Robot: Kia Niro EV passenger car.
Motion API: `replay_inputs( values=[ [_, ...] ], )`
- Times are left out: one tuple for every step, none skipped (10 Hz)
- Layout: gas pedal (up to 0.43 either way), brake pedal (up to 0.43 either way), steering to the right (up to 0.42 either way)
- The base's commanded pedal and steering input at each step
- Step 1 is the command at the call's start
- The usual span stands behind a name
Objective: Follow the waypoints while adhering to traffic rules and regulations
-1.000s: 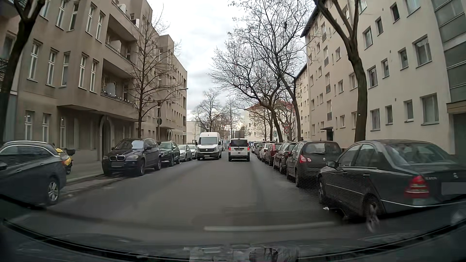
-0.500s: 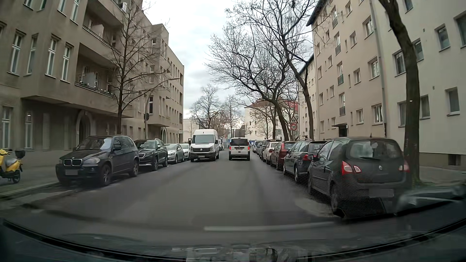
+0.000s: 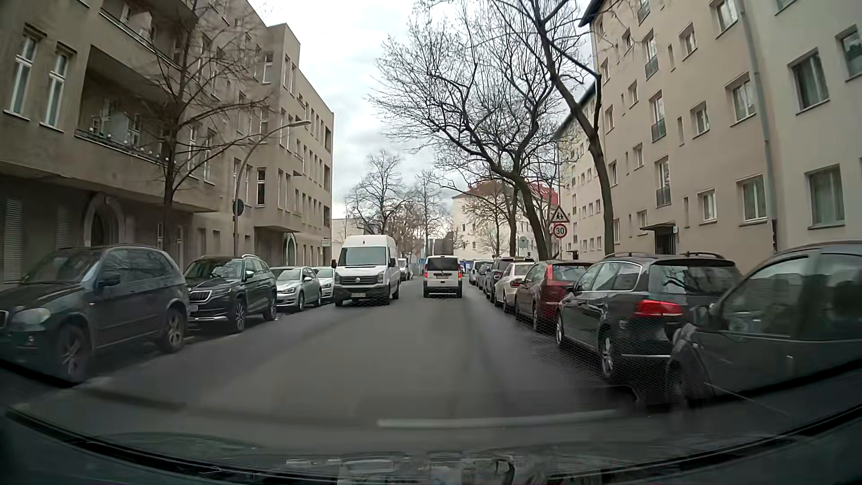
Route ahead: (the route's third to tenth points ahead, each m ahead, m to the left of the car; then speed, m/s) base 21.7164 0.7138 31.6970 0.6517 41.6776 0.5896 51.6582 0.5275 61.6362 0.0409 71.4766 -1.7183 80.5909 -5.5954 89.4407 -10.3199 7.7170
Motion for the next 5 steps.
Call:
replay_inputs(
  values=[
    [0.000, 0.012, -0.001],
    [0.000, 0.012, -0.001],
    [0.000, 0.012, -0.001],
    [0.000, 0.012, -0.001],
    [0.000, 0.012, -0.001]
  ],
)
